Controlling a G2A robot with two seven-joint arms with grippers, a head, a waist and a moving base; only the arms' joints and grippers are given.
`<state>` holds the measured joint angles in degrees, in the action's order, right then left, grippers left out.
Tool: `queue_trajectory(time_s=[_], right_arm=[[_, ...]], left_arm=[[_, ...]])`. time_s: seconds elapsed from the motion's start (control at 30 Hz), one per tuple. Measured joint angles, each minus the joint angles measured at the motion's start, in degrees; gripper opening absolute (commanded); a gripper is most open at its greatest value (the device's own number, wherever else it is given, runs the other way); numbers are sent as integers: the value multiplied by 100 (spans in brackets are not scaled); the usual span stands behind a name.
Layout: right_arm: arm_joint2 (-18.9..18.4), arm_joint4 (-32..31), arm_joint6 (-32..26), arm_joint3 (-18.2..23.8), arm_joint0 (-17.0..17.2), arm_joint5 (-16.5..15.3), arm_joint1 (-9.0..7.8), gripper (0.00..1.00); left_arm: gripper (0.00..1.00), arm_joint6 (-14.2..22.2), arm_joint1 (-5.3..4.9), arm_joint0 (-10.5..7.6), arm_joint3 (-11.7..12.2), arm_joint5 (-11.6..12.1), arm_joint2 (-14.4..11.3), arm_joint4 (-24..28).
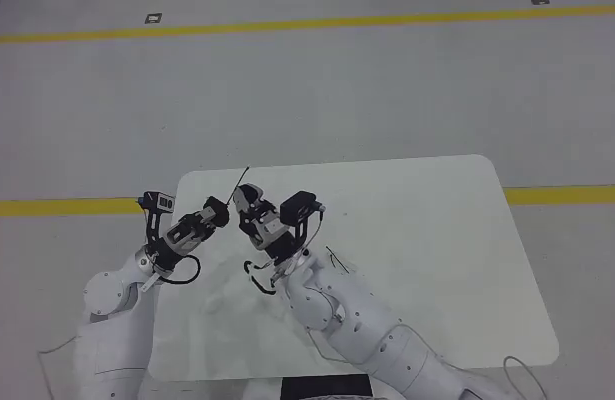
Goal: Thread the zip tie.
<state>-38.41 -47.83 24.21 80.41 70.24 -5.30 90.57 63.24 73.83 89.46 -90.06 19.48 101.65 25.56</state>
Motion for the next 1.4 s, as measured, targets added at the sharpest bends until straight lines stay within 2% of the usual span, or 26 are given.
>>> queue_trajectory(time_s=[0.57,0.93,1.4], right_arm=[[-99,-301,-19,-111,30,40,115,0],[-113,-326,-12,-98,37,44,115,0],[-246,-767,-216,80,209,2,101,0]], left_arm=[[0,0,0,0,0,0,0,0],[0,0,0,0,0,0,0,0],[0,0,0,0,0,0,0,0]])
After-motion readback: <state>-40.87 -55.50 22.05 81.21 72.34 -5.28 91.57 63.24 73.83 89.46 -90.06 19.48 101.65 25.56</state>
